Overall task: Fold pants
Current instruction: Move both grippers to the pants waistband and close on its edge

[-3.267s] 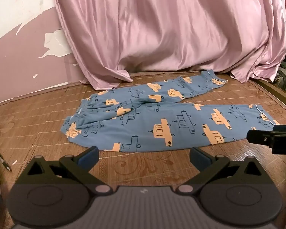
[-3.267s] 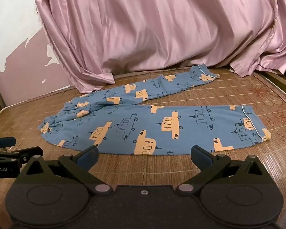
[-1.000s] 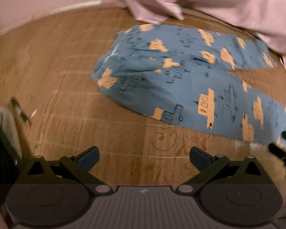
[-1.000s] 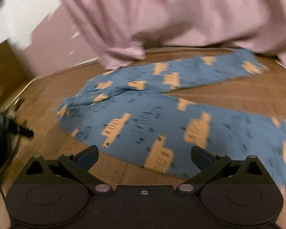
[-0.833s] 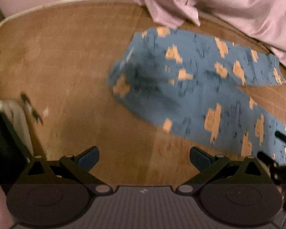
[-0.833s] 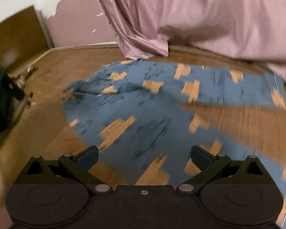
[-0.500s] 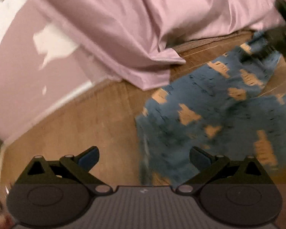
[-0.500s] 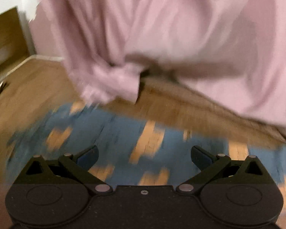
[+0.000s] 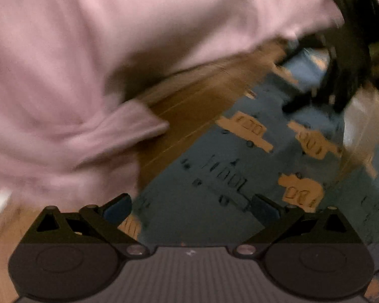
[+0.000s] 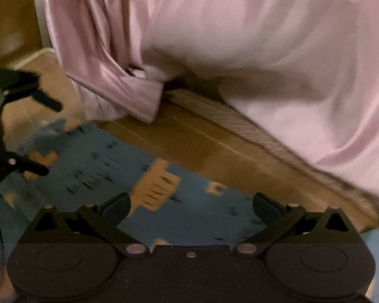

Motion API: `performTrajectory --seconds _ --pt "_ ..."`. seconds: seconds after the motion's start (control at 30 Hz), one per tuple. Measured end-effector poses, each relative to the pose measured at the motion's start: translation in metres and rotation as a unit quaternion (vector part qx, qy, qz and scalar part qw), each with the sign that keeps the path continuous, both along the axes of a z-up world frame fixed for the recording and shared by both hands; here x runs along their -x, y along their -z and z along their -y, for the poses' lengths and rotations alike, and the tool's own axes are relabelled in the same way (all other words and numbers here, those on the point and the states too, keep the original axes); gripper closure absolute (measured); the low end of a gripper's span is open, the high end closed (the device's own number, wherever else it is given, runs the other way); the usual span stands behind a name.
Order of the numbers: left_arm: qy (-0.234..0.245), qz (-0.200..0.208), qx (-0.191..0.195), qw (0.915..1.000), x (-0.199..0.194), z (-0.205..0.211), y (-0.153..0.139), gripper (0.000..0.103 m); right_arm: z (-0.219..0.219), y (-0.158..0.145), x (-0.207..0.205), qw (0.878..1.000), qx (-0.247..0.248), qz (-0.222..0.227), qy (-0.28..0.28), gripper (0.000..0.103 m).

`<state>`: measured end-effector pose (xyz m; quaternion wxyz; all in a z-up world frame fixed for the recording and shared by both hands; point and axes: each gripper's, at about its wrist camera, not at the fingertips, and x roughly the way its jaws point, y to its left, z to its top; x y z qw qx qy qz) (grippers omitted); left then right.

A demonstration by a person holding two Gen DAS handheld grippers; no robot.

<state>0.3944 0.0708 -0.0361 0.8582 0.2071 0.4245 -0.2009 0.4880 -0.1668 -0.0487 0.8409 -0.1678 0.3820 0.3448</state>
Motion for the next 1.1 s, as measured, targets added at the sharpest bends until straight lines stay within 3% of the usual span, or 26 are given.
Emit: performTrajectory --seconds 0.07,0.17,0.23,0.33,0.4,0.47,0.57,0.77,0.93,1.03,1.07,1.1 --pt "0.021 0.003 0.005 0.9998 -0.017 0.008 0.008 0.005 0.005 0.001 -0.007 1.000 0.024 0.007 0.003 0.001" --pt "0.013 -0.028 0.061 0.9977 -0.047 0.008 0.015 0.013 0.011 0.008 -0.020 0.999 0.028 0.002 0.021 0.004" --pt "0.006 -0.047 0.075 0.9961 -0.061 0.009 0.018 0.023 0.015 0.013 -0.027 0.999 0.028 -0.009 0.033 0.015" --pt "0.006 -0.053 0.070 0.9961 -0.072 0.008 0.023 0.036 0.019 0.020 -0.036 0.998 0.031 -0.014 0.050 0.021" --pt "0.007 -0.062 0.062 0.9961 -0.072 0.005 0.026 0.053 0.024 0.022 -0.039 0.998 0.021 -0.021 0.057 0.025" --pt "0.011 -0.069 0.051 0.9962 -0.074 0.003 0.028 0.058 0.029 0.022 -0.042 0.997 0.014 -0.025 0.067 0.026" --pt "0.006 -0.072 0.030 0.9969 -0.078 -0.001 0.030 0.058 0.035 0.022 -0.049 0.997 0.002 -0.030 0.077 0.026" --pt "-0.010 -0.083 0.033 0.9960 -0.081 -0.006 0.028 0.051 0.038 0.025 -0.056 0.995 -0.006 -0.045 0.093 0.035" --pt "-0.029 -0.087 0.039 0.9950 -0.086 -0.008 0.029 0.058 0.037 0.030 -0.052 0.994 0.003 -0.042 0.102 0.061" --pt "-0.028 -0.077 0.029 0.9963 -0.083 -0.004 0.027 0.081 0.035 0.030 -0.050 0.993 0.010 -0.034 0.109 0.082" --pt "-0.029 -0.075 0.029 0.9963 -0.083 -0.003 0.027 0.096 0.035 0.029 -0.049 0.993 0.013 -0.031 0.110 0.088" --pt "-0.034 -0.074 0.030 0.9962 -0.083 -0.002 0.027 0.098 0.034 0.029 -0.049 0.993 0.014 -0.029 0.111 0.096"
